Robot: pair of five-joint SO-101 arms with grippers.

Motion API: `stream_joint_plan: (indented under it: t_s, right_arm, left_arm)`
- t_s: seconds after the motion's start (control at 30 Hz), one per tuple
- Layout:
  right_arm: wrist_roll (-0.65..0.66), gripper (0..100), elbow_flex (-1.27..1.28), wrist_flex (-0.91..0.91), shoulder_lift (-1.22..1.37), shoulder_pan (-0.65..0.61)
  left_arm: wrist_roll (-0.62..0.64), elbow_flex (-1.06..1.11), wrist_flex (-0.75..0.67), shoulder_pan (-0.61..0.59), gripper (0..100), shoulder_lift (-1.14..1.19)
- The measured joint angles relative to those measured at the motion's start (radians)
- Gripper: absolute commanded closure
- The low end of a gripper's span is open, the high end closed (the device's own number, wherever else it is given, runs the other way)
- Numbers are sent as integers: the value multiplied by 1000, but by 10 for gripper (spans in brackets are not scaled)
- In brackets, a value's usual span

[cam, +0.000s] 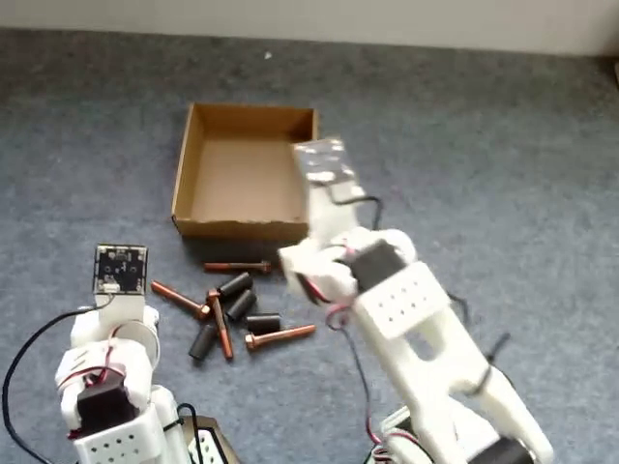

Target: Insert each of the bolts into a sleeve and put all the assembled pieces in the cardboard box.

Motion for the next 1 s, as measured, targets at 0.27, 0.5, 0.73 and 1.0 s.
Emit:
stream_joint_plan:
  t_s: [0.27, 0.5, 0.73, 1.0]
  right_arm:
    - [6, 992, 196, 2, -203, 161]
    - [6, 992, 304, -9, -247, 288]
    - [6, 992, 479, -178, -253, 339]
    - [6, 992, 540, -244, -253, 348]
  left_arm:
    - [0, -193, 0, 117, 989, 0]
    - [0, -298, 11, 290, 941, 150]
    - [15, -549, 100, 402, 782, 597]
    - [29, -700, 75, 486, 785, 990]
